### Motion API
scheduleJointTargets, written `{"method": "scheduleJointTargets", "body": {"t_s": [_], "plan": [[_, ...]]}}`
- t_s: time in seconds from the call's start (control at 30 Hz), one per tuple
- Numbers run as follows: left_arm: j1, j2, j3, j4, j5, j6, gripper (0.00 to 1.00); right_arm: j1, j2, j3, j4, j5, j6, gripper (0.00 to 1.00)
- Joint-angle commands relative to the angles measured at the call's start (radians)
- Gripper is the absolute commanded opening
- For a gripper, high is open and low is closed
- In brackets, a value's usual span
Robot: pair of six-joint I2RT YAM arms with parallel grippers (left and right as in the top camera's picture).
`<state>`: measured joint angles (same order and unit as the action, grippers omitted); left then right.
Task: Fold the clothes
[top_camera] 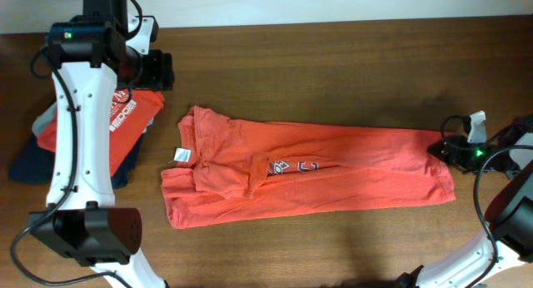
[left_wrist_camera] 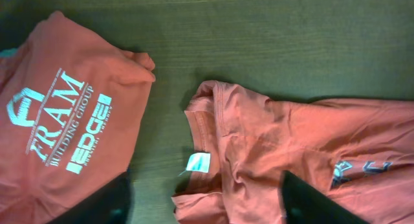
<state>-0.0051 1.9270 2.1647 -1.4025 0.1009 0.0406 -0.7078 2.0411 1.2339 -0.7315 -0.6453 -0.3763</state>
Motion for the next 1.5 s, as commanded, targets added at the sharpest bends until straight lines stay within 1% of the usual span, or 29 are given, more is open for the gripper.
{"method": "scheduleJointTargets", "body": {"t_s": [0.0, 0.1, 0.2, 0.3, 0.37, 0.53, 0.63, 0.7, 0.93, 0.97, 1.0, 1.03, 1.1, 1.27, 1.47], "plan": [[0.0, -0.003, 0.01, 0.002, 0.008, -0.002, 0.99, 0.01, 0.11, -0.08, -0.019, 0.248, 0.084, 0.4], [0.0, -0.003, 0.01, 0.002, 0.008, -0.002, 0.99, -0.011, 0.109, -0.079, -0.024, 0.267, 0.098, 0.4], [0.0, -0.003, 0.01, 0.002, 0.008, -0.002, 0.99, -0.032, 0.109, -0.078, -0.032, 0.342, 0.153, 0.4], [0.0, -0.003, 0.01, 0.002, 0.008, -0.002, 0.99, -0.058, 0.109, -0.078, -0.048, 0.379, 0.177, 0.41], [0.0, -0.003, 0.01, 0.002, 0.008, -0.002, 0.99, -0.074, 0.109, -0.079, -0.059, 0.38, 0.177, 0.46], [0.0, -0.003, 0.01, 0.002, 0.008, -0.002, 0.99, -0.086, 0.109, -0.079, -0.092, 0.381, 0.183, 0.54], [0.0, -0.003, 0.01, 0.002, 0.008, -0.002, 0.99, -0.086, 0.109, -0.08, -0.107, 0.381, 0.183, 0.55], [0.0, -0.003, 0.01, 0.002, 0.008, -0.002, 0.99, -0.084, 0.109, -0.084, -0.109, 0.372, 0.183, 0.5], [0.0, -0.003, 0.01, 0.002, 0.008, -0.002, 0.99, -0.079, 0.109, -0.105, -0.106, 0.37, 0.203, 0.19], [0.0, -0.003, 0.01, 0.002, 0.008, -0.002, 0.99, -0.081, 0.109, -0.102, -0.108, 0.369, 0.207, 0.17], [0.0, -0.003, 0.01, 0.002, 0.008, -0.002, 0.99, -0.083, 0.108, -0.095, -0.112, 0.369, 0.226, 0.09], [0.0, -0.003, 0.01, 0.002, 0.008, -0.002, 0.99, -0.085, 0.105, -0.084, -0.117, 0.368, 0.246, 0.05], [0.0, -0.003, 0.01, 0.002, 0.008, -0.002, 0.99, -0.085, 0.092, -0.05, -0.134, 0.355, 0.262, 0.04], [0.0, -0.003, 0.01, 0.002, 0.008, -0.002, 0.99, -0.084, 0.016, 0.089, -0.247, 0.286, 0.262, 0.04], [0.0, -0.003, 0.01, 0.002, 0.008, -0.002, 0.99, -0.084, -0.106, 0.305, -0.341, 0.317, 0.314, 0.04]]}}
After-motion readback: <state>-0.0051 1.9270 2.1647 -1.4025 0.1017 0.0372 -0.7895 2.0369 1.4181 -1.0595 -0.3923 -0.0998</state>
